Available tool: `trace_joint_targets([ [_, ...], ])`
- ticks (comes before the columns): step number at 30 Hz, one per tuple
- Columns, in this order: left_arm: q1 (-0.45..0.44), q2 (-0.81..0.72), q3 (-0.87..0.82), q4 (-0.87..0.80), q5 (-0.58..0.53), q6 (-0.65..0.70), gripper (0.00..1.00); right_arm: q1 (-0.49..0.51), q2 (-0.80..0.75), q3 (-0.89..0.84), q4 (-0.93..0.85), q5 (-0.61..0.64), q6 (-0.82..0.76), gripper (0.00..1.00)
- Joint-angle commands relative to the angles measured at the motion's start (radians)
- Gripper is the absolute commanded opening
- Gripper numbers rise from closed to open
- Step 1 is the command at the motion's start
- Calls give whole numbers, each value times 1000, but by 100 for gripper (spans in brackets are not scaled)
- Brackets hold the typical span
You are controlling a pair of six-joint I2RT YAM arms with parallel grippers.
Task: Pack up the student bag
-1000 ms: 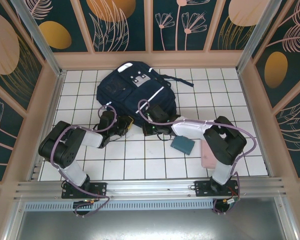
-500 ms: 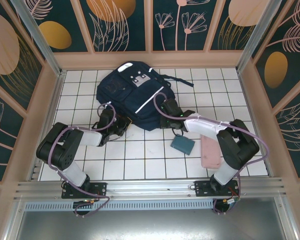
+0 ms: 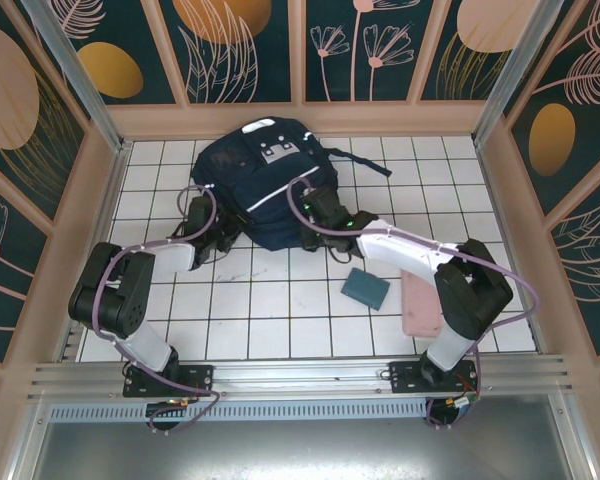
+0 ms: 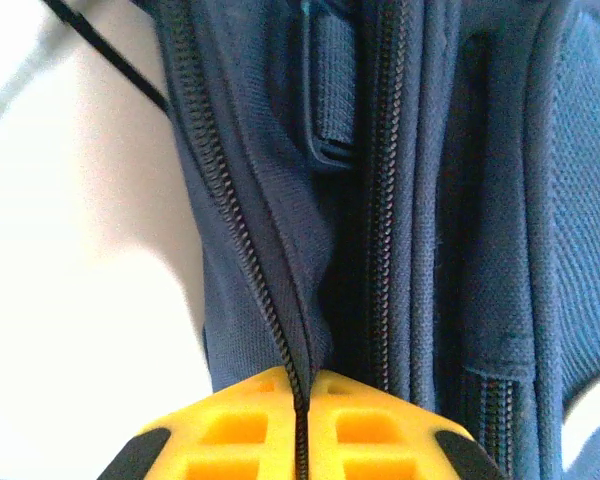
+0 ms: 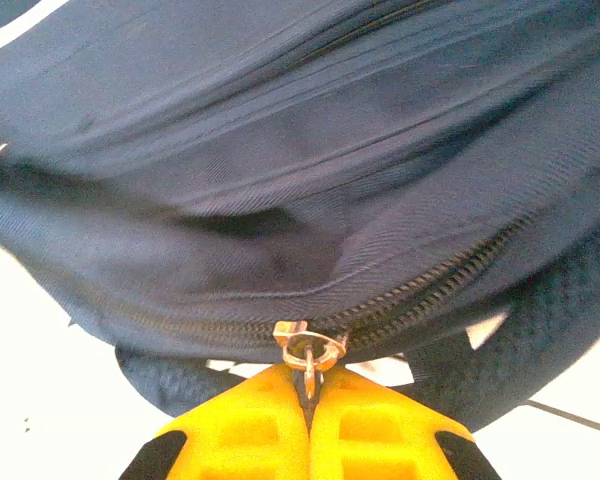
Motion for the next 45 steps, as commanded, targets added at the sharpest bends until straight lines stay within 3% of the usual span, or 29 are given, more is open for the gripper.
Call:
trace_joint_targets([
  [1, 33, -28, 17, -44, -63, 68, 26, 61, -15, 41, 68, -132, -18, 0],
  [4, 64, -114, -46, -107, -104, 73, 53, 69, 26, 47, 125, -174, 22, 0],
  [9, 78, -242, -111, -207, -43, 91, 65, 76, 105, 109, 173, -231, 51, 0],
  [13, 78, -309, -172, -190, 61, 56, 68, 82, 154, 154, 193, -277, 50, 0],
  [18, 75, -322, -235, -51, 223, -49, 69, 86, 186, 164, 202, -300, 48, 0],
  [28, 59, -223, -220, 103, 282, -101, 68, 97, 199, 141, 182, -321, 20, 0],
  [31, 50, -185, -211, 110, 284, -105, 63, 101, 197, 132, 174, -326, 12, 0],
  [34, 49, -168, -221, 109, 261, -117, 53, 105, 189, 127, 153, -307, -2, 0],
  [40, 50, -166, -245, 55, 155, -80, 33, 92, 117, 23, 124, -168, -17, 0],
  [45, 49, -148, -266, 64, 120, -74, 17, 24, 66, -50, 85, -105, -29, 0],
])
